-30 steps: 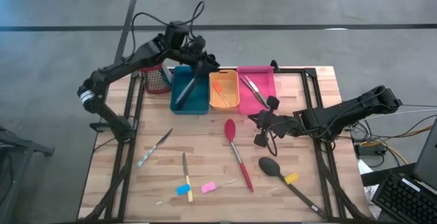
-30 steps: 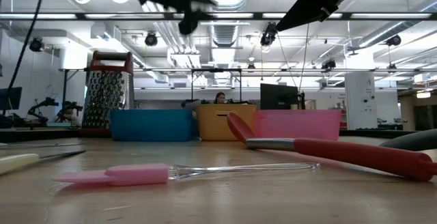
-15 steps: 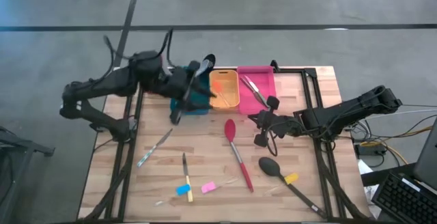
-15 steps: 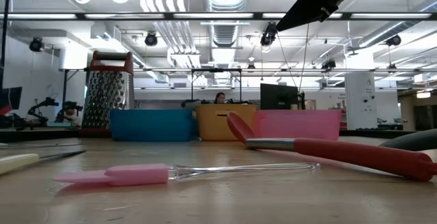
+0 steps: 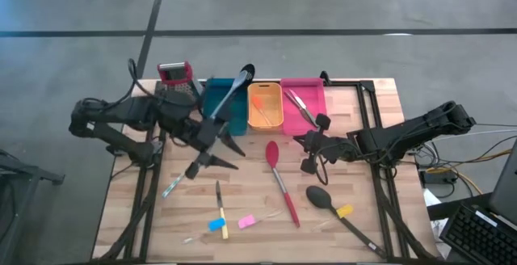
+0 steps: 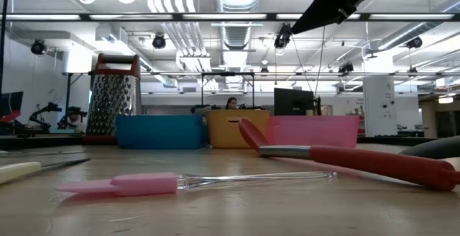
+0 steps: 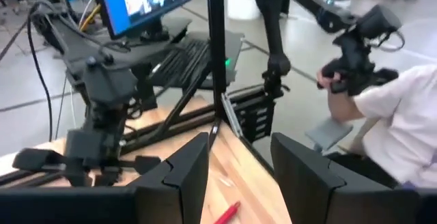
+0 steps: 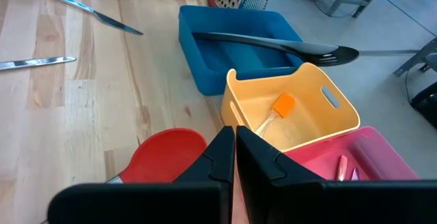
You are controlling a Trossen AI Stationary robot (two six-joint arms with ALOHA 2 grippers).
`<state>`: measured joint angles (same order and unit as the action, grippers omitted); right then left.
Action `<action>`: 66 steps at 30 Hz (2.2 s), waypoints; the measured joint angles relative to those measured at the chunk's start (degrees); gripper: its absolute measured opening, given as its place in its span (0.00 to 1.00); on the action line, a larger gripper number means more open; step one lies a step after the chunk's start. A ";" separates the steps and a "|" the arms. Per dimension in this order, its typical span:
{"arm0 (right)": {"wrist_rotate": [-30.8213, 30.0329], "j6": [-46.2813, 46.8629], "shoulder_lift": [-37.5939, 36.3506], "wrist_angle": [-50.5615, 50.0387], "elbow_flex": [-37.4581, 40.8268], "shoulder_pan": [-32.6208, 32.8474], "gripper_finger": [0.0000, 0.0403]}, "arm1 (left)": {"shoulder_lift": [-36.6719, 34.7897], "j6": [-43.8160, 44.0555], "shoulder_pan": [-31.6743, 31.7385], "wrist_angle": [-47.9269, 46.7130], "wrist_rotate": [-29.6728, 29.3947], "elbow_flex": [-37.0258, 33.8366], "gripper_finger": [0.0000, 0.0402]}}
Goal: Pick & Place Kitchen Items
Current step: Put the yellow spatula into the yellow bin
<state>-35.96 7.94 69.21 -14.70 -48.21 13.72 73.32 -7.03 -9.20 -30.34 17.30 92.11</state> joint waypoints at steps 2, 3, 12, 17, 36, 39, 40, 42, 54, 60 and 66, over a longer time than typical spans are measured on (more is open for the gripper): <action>0.01 0.00 0.00 0.00 0.04 0.01 0.02 | 0.00 -0.06 -1.35 -0.45 -2.90 -0.67 0.41; 0.01 0.01 0.00 0.00 0.07 0.00 0.02 | -0.02 -0.11 -2.03 -1.11 -4.57 -0.94 0.41; 0.01 0.00 0.00 0.02 0.43 0.00 0.02 | -0.07 3.93 -6.36 -4.33 -16.36 -5.97 0.41; 0.01 0.02 0.00 0.05 0.62 0.02 0.02 | -0.13 7.88 -8.58 -7.21 -17.95 -8.65 0.41; 0.01 1.07 0.00 0.04 0.66 0.02 0.02 | -0.38 24.53 -17.93 -25.51 -42.13 -13.39 0.41; 0.01 1.08 0.00 0.04 0.66 0.02 0.02 | -0.40 28.55 -18.11 -28.14 -43.22 -14.71 0.41; 0.01 1.07 0.00 0.04 0.66 0.02 0.02 | -0.42 29.69 -18.11 -28.67 -43.31 -15.29 0.41; 0.03 1.09 0.00 0.04 0.66 0.02 0.02 | -0.42 31.47 -18.13 -29.87 -43.34 -16.88 0.41; 14.55 6.98 0.38 -9.33 -4.09 2.92 0.02 | -0.46 38.76 -18.13 -30.65 -44.74 -30.60 0.41; 9.67 7.60 1.38 -18.00 -9.64 10.28 0.02 | -0.46 40.53 -18.02 -30.18 -46.40 -37.29 0.41; 7.88 9.03 5.10 -26.00 -14.33 19.74 0.02 | -0.46 41.65 -17.92 -29.57 -47.26 -41.24 0.41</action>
<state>-28.08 16.97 74.31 -40.70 -62.54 33.46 72.86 34.62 -27.12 -59.92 -29.97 50.88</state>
